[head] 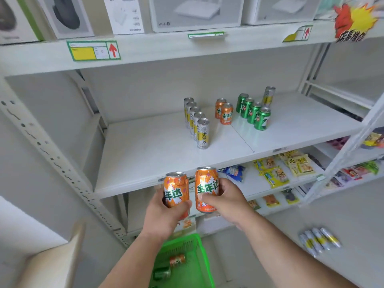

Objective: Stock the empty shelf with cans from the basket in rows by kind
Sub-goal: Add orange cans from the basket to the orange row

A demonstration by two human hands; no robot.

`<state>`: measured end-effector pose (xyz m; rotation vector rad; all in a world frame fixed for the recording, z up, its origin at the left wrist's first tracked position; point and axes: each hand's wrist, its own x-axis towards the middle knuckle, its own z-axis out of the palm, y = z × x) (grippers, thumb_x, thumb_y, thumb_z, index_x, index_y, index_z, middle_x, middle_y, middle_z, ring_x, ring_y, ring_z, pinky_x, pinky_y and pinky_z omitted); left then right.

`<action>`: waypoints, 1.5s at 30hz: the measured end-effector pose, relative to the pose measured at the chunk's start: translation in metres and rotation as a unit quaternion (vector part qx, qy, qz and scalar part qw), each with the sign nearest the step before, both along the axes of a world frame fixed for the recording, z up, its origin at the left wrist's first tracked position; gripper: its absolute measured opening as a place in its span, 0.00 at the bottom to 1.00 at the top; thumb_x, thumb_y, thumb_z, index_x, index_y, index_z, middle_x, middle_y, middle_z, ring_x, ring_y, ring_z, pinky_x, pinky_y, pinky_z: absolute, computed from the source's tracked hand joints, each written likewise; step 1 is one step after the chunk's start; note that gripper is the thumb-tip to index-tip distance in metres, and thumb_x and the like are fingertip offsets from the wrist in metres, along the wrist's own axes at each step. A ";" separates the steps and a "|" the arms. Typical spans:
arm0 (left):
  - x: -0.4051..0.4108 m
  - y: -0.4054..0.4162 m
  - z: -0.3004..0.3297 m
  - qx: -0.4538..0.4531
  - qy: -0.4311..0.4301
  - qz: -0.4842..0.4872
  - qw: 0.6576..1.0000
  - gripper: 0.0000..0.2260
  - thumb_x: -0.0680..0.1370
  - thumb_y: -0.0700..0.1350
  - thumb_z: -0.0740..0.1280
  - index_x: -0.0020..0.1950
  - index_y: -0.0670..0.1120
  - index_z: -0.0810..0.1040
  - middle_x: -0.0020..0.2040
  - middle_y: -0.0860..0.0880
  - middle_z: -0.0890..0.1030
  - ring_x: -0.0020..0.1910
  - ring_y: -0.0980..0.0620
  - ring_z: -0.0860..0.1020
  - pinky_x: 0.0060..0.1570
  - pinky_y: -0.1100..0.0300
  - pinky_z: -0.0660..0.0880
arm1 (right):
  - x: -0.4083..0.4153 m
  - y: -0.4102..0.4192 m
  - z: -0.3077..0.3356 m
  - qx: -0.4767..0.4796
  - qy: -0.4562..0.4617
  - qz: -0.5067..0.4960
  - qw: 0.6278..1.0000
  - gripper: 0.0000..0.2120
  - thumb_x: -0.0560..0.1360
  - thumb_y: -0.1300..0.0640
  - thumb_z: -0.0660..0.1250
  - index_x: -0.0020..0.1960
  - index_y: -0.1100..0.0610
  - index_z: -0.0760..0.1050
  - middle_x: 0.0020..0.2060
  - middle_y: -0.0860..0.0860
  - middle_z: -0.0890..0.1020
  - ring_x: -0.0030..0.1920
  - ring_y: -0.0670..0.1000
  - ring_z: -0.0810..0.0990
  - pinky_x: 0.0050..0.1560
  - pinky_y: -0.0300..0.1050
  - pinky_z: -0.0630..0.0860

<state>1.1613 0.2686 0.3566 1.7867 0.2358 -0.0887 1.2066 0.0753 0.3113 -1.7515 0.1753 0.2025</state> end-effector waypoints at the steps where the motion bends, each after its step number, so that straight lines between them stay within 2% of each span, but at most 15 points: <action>1: 0.002 -0.006 0.003 -0.002 -0.003 -0.003 1.000 0.13 0.72 0.40 0.77 0.52 0.47 0.77 0.42 0.46 0.85 0.31 0.61 0.81 0.28 0.73 0.73 | 0.002 -0.007 0.003 0.001 -0.005 0.001 1.000 0.24 0.63 0.49 0.81 0.57 0.49 0.80 0.49 0.47 0.88 0.50 0.48 0.88 0.55 0.53 0.85; 5: 0.015 -0.036 0.011 -0.009 -0.009 -0.008 1.000 0.14 0.72 0.39 0.78 0.54 0.46 0.79 0.42 0.45 0.85 0.32 0.59 0.82 0.31 0.71 0.75 | 0.014 -0.038 0.012 0.012 -0.017 -0.003 1.000 0.28 0.60 0.46 0.81 0.58 0.50 0.80 0.49 0.47 0.88 0.50 0.47 0.88 0.56 0.53 0.84; 9: 0.036 -0.082 0.013 -0.004 -0.015 -0.002 1.000 0.15 0.71 0.40 0.78 0.55 0.47 0.78 0.43 0.47 0.85 0.35 0.59 0.83 0.31 0.72 0.75 | 0.028 -0.083 0.014 0.024 -0.026 -0.004 0.999 0.23 0.64 0.50 0.82 0.56 0.48 0.81 0.49 0.46 0.88 0.50 0.46 0.87 0.56 0.51 0.84; 16: 0.079 -0.192 0.012 -0.002 -0.017 0.028 0.999 0.15 0.72 0.40 0.78 0.55 0.47 0.78 0.44 0.46 0.85 0.36 0.57 0.83 0.30 0.71 0.75 | 0.076 -0.195 0.011 0.017 -0.022 0.008 1.000 0.21 0.66 0.54 0.82 0.58 0.49 0.81 0.50 0.47 0.88 0.51 0.47 0.87 0.53 0.45 0.83; 19: 0.096 -0.237 0.012 -0.001 -0.015 0.041 0.999 0.15 0.72 0.39 0.78 0.54 0.48 0.77 0.44 0.46 0.84 0.39 0.53 0.82 0.30 0.73 0.75 | 0.097 -0.239 0.013 0.007 -0.017 0.016 1.000 0.21 0.67 0.54 0.82 0.58 0.49 0.81 0.50 0.46 0.87 0.51 0.46 0.87 0.50 0.43 0.82; 23: 0.116 -0.279 0.010 0.006 -0.006 0.051 0.999 0.15 0.72 0.39 0.78 0.54 0.46 0.77 0.44 0.46 0.84 0.33 0.60 0.81 0.28 0.73 0.73 | 0.124 -0.283 0.015 0.002 -0.016 0.022 1.000 0.20 0.68 0.55 0.81 0.58 0.50 0.80 0.50 0.45 0.87 0.51 0.45 0.85 0.45 0.39 0.79; 26: 0.134 -0.298 0.005 0.021 -0.010 0.063 0.998 0.15 0.71 0.40 0.78 0.54 0.48 0.77 0.43 0.47 0.84 0.33 0.60 0.81 0.28 0.74 0.73 | 0.145 -0.304 0.008 -0.002 -0.009 0.021 1.000 0.22 0.67 0.54 0.82 0.59 0.49 0.80 0.51 0.46 0.87 0.52 0.46 0.86 0.50 0.43 0.81; 28: 0.147 -0.306 0.000 0.030 -0.014 0.068 0.997 0.15 0.71 0.40 0.79 0.53 0.49 0.77 0.43 0.49 0.84 0.32 0.64 0.80 0.28 0.74 0.72 | 0.160 -0.314 0.001 -0.001 -0.007 0.019 1.000 0.24 0.65 0.53 0.82 0.59 0.49 0.80 0.51 0.46 0.87 0.53 0.47 0.86 0.54 0.47 0.83; 32: 0.175 -0.315 -0.011 0.044 -0.013 0.072 0.996 0.15 0.70 0.41 0.79 0.50 0.52 0.78 0.41 0.53 0.84 0.35 0.62 0.81 0.30 0.74 0.73 | 0.187 -0.329 -0.006 0.002 -0.010 0.015 1.000 0.22 0.66 0.55 0.82 0.58 0.49 0.81 0.51 0.45 0.88 0.52 0.46 0.86 0.50 0.43 0.81; 36: 0.204 -0.320 -0.023 0.047 -0.013 0.066 0.997 0.16 0.70 0.43 0.80 0.51 0.54 0.77 0.43 0.54 0.85 0.38 0.60 0.82 0.31 0.73 0.73 | 0.216 -0.338 -0.006 -0.018 -0.007 0.019 1.000 0.22 0.67 0.57 0.82 0.58 0.48 0.80 0.52 0.45 0.87 0.54 0.46 0.85 0.55 0.46 0.81; 38: 0.220 -0.320 -0.030 0.043 -0.017 0.064 0.997 0.17 0.70 0.43 0.80 0.50 0.55 0.77 0.44 0.55 0.85 0.41 0.58 0.83 0.34 0.71 0.75 | 0.230 -0.341 -0.008 -0.027 -0.008 0.020 0.999 0.21 0.67 0.58 0.82 0.57 0.47 0.80 0.52 0.45 0.87 0.55 0.47 0.85 0.59 0.48 0.81; 42: 0.249 -0.320 -0.047 0.043 -0.007 0.057 0.997 0.20 0.69 0.45 0.81 0.56 0.55 0.77 0.48 0.55 0.84 0.47 0.55 0.83 0.47 0.60 0.80 | 0.256 -0.343 -0.017 -0.041 -0.006 0.013 0.999 0.22 0.66 0.59 0.82 0.57 0.48 0.80 0.53 0.45 0.87 0.55 0.47 0.86 0.62 0.53 0.81; 45: 0.266 -0.319 -0.055 0.047 -0.006 0.048 0.998 0.20 0.69 0.45 0.81 0.55 0.56 0.76 0.47 0.57 0.84 0.46 0.57 0.82 0.45 0.63 0.79 | 0.270 -0.345 -0.027 -0.042 0.001 0.003 0.999 0.24 0.66 0.59 0.82 0.59 0.49 0.79 0.54 0.46 0.87 0.56 0.48 0.85 0.63 0.54 0.81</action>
